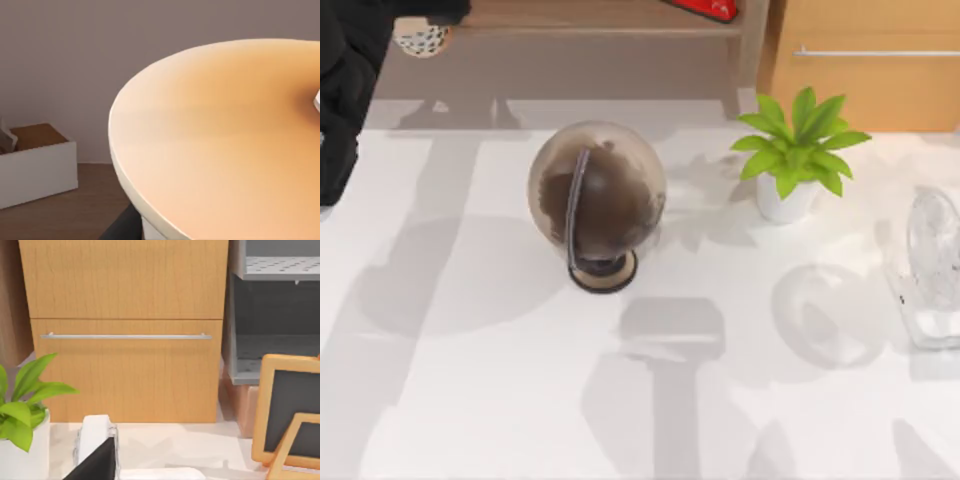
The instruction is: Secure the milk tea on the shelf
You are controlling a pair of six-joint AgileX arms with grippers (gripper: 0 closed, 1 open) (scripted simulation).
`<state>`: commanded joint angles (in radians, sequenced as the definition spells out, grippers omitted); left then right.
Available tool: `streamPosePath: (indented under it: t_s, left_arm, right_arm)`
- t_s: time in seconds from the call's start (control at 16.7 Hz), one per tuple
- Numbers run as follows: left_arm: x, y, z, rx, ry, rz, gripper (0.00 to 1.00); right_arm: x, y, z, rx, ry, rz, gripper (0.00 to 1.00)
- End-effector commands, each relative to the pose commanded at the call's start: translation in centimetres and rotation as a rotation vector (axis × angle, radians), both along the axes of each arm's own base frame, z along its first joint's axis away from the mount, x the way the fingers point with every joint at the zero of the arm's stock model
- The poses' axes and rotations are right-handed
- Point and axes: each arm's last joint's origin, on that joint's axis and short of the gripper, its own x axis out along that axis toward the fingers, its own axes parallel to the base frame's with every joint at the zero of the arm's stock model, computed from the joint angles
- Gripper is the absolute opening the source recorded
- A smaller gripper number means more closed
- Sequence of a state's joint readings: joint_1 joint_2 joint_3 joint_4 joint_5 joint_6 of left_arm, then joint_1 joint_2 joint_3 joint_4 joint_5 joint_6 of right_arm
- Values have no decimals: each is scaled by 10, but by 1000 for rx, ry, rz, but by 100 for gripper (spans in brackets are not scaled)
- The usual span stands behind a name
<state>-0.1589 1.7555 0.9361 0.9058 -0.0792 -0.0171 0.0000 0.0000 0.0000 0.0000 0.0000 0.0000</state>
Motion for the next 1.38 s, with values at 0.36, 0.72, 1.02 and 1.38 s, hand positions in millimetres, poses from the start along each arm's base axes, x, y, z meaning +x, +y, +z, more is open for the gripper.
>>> streamPosePath:
  t_s: [0.36,0.72,1.02,1.38]
  left_arm:
    - [29,-34,43,21,81,16,0]
    - [40,-38,60,38,112,45,0]
    - [38,-35,59,31,118,38,0]
    - [37,-30,37,-14,205,-35,0]
  right_arm:
    - [0,0,0,0,0,0,100]
    - [0,0,0,0,0,0,100]
    - [0,0,0,0,0,0,100]
    - [0,0,0,0,0,0,100]
